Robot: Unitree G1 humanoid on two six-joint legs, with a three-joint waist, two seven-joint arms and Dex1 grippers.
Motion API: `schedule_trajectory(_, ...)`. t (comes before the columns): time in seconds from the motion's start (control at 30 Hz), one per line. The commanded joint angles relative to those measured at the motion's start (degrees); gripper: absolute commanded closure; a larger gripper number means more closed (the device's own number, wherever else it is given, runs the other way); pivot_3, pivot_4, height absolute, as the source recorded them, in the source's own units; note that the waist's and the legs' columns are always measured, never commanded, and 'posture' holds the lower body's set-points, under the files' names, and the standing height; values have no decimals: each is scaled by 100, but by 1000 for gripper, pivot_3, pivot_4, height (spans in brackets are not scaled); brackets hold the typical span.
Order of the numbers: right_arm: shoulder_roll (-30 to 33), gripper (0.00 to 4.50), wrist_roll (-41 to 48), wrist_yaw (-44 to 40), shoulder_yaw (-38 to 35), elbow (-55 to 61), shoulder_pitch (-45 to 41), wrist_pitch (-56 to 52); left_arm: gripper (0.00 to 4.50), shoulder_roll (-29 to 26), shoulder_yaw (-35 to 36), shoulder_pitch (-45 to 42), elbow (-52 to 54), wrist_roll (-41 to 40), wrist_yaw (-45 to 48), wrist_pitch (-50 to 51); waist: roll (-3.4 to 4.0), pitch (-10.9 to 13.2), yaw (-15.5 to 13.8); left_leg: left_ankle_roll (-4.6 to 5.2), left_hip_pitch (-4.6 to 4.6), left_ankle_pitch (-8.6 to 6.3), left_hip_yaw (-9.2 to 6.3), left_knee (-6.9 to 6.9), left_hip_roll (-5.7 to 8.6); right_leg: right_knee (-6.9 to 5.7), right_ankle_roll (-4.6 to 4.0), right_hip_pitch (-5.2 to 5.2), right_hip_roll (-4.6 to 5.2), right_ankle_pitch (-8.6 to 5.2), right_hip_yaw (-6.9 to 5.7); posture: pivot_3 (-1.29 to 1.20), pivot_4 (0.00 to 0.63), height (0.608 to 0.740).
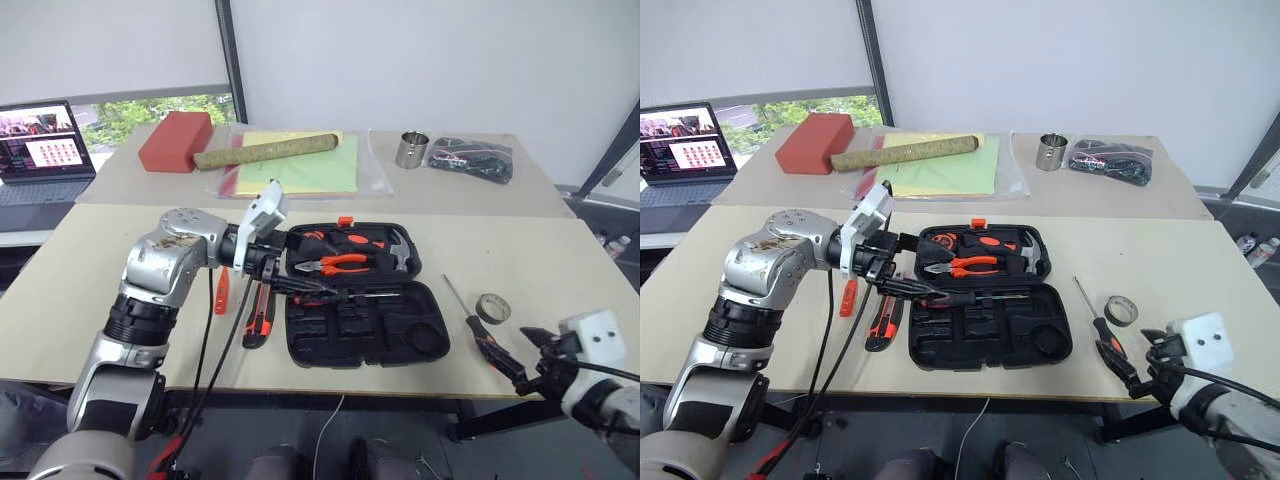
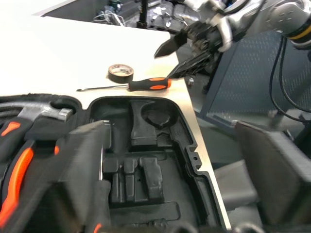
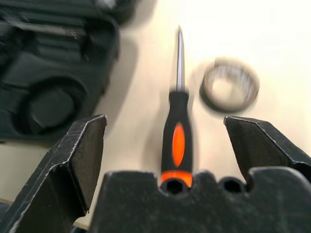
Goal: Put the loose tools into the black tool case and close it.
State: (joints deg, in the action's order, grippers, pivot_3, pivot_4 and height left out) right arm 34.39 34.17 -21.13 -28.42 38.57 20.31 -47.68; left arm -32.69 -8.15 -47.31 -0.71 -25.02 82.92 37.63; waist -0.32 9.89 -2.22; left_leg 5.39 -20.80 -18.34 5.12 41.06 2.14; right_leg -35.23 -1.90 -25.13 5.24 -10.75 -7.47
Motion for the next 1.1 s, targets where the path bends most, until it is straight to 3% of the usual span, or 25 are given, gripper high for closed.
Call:
schedule_trajectory(0.03, -117, 0, -55, 130, 163, 16, -125, -4, 70, -123, -11, -3, 244, -155, 86, -45, 0, 0, 7, 2, 4, 2, 2, -4, -1, -1, -2, 0, -3, -1, 3, 0, 150, 737)
schedule_trajectory(0.13, -196, 0, -203, 196, 457, -155, -249, 32, 70, -248, -55, 8, 351, -278, 241, 34, 1, 0, 26, 2, 9, 5, 4, -8, -3, -1, -4, 0, -9, -2, 7, 0, 150, 737)
schedule_trajectory(0.23, -299, 866, -327, 275, 583, -368, -396, 143, 0, -339, -83, 3, 380, -353, 294, 45, 1, 0, 47, 1, 11, 5, 5, -12, -2, -3, -9, -2, -9, -5, 9, 0, 150, 737)
schedule_trajectory(0.27, -313, 970, -383, 264, 607, -423, -409, 210, 0, -375, -93, 5, 382, -359, 313, 40, 3, 0, 47, 1, 11, 5, 5, -12, -2, -2, -9, -2, -9, -5, 9, 0, 150, 737)
schedule_trajectory(0.53, -367, 3539, -500, 135, 354, -296, -236, 580, 0, -601, -102, 115, 462, -359, 385, -14, 3, 0, 74, 1, 11, 5, 5, -16, 0, -1, -9, -2, -9, -7, 9, 0, 150, 737)
schedule_trajectory(0.67, 139, 3538, 453, -527, -266, 227, -599, 393, 0, -1043, -146, 332, 684, -417, 743, 20, 16, 6, 121, 0, 13, 5, 7, -17, 0, -3, -9, -2, -10, -7, 14, 0, 150, 737)
schedule_trajectory(0.77, 857, 3539, 902, -1278, -226, 222, -1030, 340, 0, -1303, -148, 457, 712, -407, 938, -85, 20, 9, 172, -3, 21, 4, 15, -18, -1, -5, -9, -3, -13, -6, 24, 0, 150, 737)
schedule_trajectory(0.83, 1423, 3539, 829, -1846, 124, 25, -1390, 471, 0, -1378, -129, 527, 650, -332, 912, -226, 20, 9, 156, -6, 36, 4, 15, -22, -6, -4, -10, 6, -17, -8, 25, 0, 150, 737)
schedule_trajectory(0.93, 2123, 3539, 245, -2826, 1278, -740, -2426, 1020, 0, -1503, -45, 657, 604, -294, 871, -359, 17, 12, 146, -7, 40, 5, 14, -29, -8, -3, -13, 5, -17, -11, 24, 0, 150, 737)
schedule_trajectory(1.1, 2373, 3539, -917, -4293, 2927, -2008, -3824, 2427, 0, -1532, 70, 774, 620, -268, 613, -480, 13, 15, 118, 34, 22, 25, 15, -29, -6, 2, -14, -7, -15, -11, 23, 0, 150, 737)
